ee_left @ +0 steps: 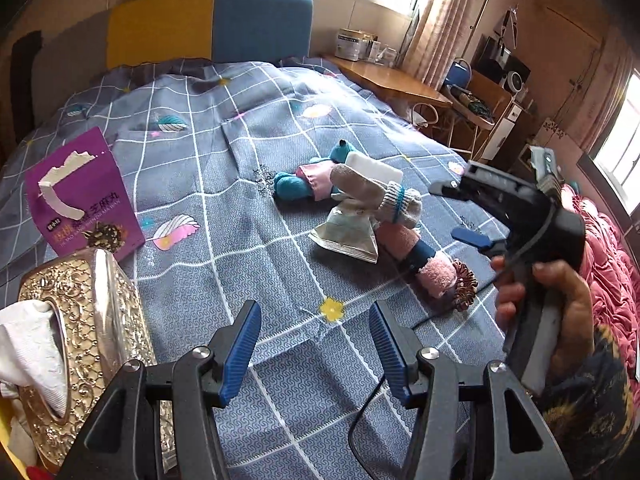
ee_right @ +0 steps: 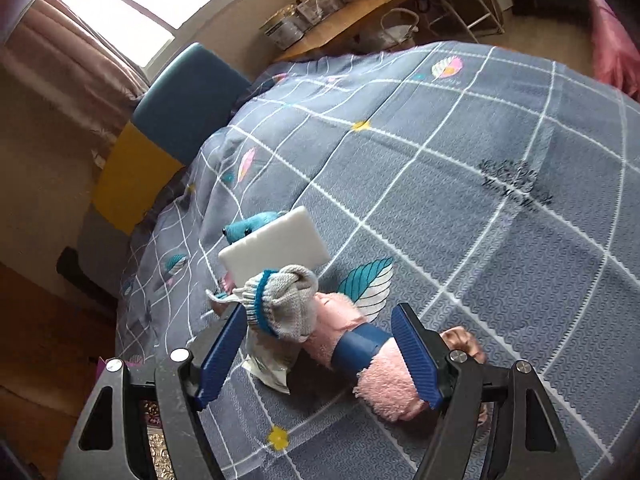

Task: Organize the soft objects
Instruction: 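Move both tools back toward the remaining pile of soft items, then grasp the white knit sock with the left tool while the right grasps the pink towel roll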

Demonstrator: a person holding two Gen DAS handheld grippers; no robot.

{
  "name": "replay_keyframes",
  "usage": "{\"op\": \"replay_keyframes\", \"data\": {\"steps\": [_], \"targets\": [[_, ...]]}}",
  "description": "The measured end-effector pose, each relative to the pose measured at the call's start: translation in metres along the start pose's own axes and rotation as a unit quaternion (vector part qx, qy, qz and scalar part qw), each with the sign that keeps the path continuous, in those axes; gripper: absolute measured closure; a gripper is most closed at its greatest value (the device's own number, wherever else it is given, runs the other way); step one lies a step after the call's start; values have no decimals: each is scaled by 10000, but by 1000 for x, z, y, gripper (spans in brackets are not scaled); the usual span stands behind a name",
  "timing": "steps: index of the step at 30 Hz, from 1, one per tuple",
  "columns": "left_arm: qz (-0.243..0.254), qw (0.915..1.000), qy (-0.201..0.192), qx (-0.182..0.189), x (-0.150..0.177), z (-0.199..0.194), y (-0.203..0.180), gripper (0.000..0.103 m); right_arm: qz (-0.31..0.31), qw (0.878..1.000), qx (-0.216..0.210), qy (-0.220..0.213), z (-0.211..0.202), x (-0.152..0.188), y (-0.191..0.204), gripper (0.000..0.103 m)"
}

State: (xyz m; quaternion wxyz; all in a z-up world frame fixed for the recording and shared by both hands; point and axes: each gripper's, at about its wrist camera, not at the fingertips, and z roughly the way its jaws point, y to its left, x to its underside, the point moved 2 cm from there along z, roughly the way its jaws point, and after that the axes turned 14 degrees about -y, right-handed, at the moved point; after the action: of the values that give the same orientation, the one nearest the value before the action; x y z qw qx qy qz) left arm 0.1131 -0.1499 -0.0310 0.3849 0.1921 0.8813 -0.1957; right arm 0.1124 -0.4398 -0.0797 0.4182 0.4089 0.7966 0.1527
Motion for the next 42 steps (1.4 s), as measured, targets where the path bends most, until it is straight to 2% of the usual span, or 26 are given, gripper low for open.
{"op": "replay_keyframes", "data": {"steps": [2, 6, 8, 10, 12, 14, 15, 17, 20, 23, 27, 30, 31, 32, 33, 35, 37, 39, 40, 42], "targets": [[-62, 10000, 10, -22, 0, 1, 2, 46, 108, 9999, -41, 65, 14, -7, 3, 22], [-178, 9998, 56, -70, 0, 6, 9, 46, 29, 9994, 90, 334, 53, -11, 10, 21], [-246, 9996, 63, -86, -2, 7, 14, 46, 45, 9991, -61, 422, 62, -9, 12, 21], [-314, 9994, 59, -134, -4, 9, 18, 46, 137, 9927, -902, 792, 61, -2, 23, 23], [-444, 9988, 85, -160, -7, 14, 23, 46, 170, 9770, -1789, 1149, 50, 5, 39, 23], [-604, 9979, 137, -172, -8, 20, 28, 46, 383, 9590, -2505, 1265, 35, 10, 47, 23], [-649, 9976, 174, -185, -8, 24, 30, 46, 415, 9540, -2698, 1240, 28, 9, 49, 23], [-664, 9973, 236, -215, -9, 32, 31, 46, 337, 9590, -2629, 1005, 18, 7, 48, 23], [-812, 9959, 367, -169, -10, 44, 31, 46, 285, 9750, -2077, 738, 17, 4, 36, 23], [-930, 9946, 447, -56, -14, 57, 24, 46, 326, 9857, -1560, 546, 17, 0, 23, 23], [-878, 9949, 485, 75, -19, 73, 4, 46, 604, 9906, -1188, 318, 18, -15, 1, 23], [-671, 9963, 525, 98, -20, 87, -15, 46, 814, 9895, -1152, 302, 19, -22, -6, 23], [-523, 9975, 480, -5, -20, 89, -19, 46, 864, 9889, -1163, 340, 21, -22, -8, 23], [-36, 9994, 255, -227, -22, 87, -30, 46, 868, 9885, -1174, 381, 21, -21, -7, 23], [431, 9986, 53, -294, -22, 84, -41, 46, 858, 9886, -1170, 398, 21, -22, -8, 23], [1313, 9913, -68, -98, -19, 80, -62, 46, 831, 9889, -1165, 408, 21, -22, -7, 23], [1842, 9827, 111, 163, -12, 82, -73, 46, 799, 9890, -1167, 442, 20, -21, -6, 23], [2683, 9619, 334, 401, 0, 85, -85, 46, 826, 9878, -1217, 503, 21, -21, -6, 23], [3134, 9475, 456, 451, 8, 89, -89, 46, 824, 9874, -1240, 530, 22, -20, -4, 23], [3608, 9300, 557, 423, 18, 97, -90, 46, 736, 9884, -1213, 549, 23, -19, -1, 23]]}}
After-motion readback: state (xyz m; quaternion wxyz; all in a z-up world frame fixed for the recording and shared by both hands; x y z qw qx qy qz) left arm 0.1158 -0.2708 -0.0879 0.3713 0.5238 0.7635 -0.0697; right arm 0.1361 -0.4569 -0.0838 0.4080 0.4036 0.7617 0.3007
